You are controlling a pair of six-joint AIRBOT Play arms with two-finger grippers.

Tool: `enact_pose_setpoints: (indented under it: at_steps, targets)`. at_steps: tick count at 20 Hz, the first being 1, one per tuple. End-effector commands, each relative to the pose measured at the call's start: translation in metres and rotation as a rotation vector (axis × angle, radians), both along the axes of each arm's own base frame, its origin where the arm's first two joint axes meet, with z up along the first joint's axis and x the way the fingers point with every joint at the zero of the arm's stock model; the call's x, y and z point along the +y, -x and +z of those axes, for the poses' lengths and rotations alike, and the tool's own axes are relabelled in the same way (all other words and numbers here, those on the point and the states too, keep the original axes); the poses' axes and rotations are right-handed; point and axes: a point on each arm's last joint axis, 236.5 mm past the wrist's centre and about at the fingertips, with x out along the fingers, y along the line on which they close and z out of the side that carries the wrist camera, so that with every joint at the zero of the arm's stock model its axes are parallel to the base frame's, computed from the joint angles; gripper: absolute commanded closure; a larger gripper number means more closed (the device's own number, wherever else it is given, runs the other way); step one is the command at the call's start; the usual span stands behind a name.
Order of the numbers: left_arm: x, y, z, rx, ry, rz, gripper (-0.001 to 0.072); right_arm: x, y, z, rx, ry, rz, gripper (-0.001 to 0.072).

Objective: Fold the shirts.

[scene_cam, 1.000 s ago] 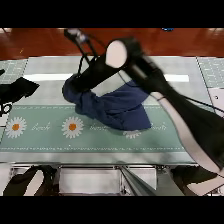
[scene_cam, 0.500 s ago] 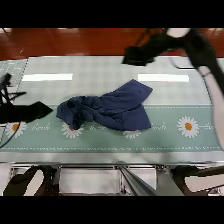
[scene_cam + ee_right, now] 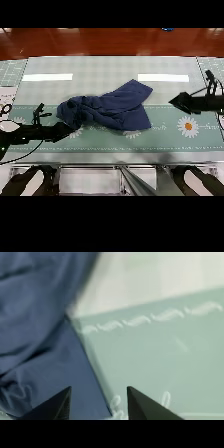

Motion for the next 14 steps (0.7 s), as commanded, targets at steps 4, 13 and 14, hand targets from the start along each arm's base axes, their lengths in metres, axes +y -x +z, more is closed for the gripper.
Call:
enact_pose_setpoints:
  at_steps: [4, 13, 14]
  targets:
    - [-0.004, -0.053, -0.035, -0.072, -0.086, 0.114, 0.0199, 0.002, 0.031, -0.018, 0.022, -0.065, -0.031, 0.0301]
    - [-0.020, -0.074, -0.007, -0.144, -0.041, -0.087, 0.0690, 0.041, 0.060, -0.067, 0.149, -0.046, 0.077, 0.0295]
    - [-0.021, -0.074, -0.001, -0.148, -0.030, -0.102, 0.0690, 0.051, 0.059, -0.075, 0.169, -0.063, 0.089, 0.0295]
